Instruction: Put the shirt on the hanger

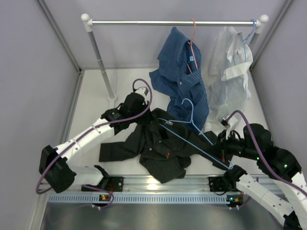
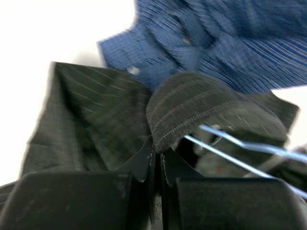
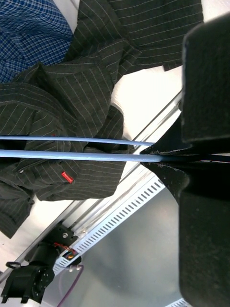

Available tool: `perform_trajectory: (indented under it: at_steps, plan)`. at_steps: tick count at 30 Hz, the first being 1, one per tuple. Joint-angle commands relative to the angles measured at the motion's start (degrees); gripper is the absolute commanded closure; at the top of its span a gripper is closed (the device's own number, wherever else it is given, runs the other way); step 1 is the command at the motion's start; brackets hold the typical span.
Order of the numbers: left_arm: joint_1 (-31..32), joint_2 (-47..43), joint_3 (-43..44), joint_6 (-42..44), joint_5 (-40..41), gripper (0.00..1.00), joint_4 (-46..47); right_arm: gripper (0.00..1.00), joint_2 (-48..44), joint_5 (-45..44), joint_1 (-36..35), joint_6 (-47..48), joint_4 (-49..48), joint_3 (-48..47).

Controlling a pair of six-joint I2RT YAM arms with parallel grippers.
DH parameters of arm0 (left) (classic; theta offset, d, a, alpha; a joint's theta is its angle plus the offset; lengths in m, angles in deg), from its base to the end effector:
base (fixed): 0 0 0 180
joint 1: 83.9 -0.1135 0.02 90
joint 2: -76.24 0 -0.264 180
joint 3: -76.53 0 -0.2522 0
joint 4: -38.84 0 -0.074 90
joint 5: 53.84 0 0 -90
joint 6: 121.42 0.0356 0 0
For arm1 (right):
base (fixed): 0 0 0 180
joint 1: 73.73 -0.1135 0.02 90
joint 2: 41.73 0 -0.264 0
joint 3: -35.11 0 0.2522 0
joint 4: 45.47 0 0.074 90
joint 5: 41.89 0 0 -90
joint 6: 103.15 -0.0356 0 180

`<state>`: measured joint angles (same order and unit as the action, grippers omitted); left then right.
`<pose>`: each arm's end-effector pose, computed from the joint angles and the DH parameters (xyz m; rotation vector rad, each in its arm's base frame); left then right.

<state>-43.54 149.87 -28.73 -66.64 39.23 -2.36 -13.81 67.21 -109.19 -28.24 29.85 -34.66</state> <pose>0.2158 -0.1809 0.3011 0.0761 2.3486 -0.6203 0.0457 0.0468 0.3460 -0.5953 2.1681 0.8547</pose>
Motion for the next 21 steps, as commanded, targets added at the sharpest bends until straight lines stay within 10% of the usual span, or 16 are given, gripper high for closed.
perform_trajectory:
  at_steps: [1, 10, 21]
  plan:
    - [0.1, -2.4, 2.1, 0.6, -11.0, 1.00, 2.8, 1.00, 0.3, 0.4, 0.2, -1.4, -4.4, 0.5]
    - [2.5, -5.7, 5.0, 5.9, -34.2, 1.00, 0.2, 1.00, 4.2, 17.9, 0.2, -3.3, -25.3, 10.9]
    - [7.6, -8.6, 15.7, 13.6, -22.2, 1.00, -14.3, 1.00, 1.5, 10.7, 0.0, -3.6, -37.6, 17.1]
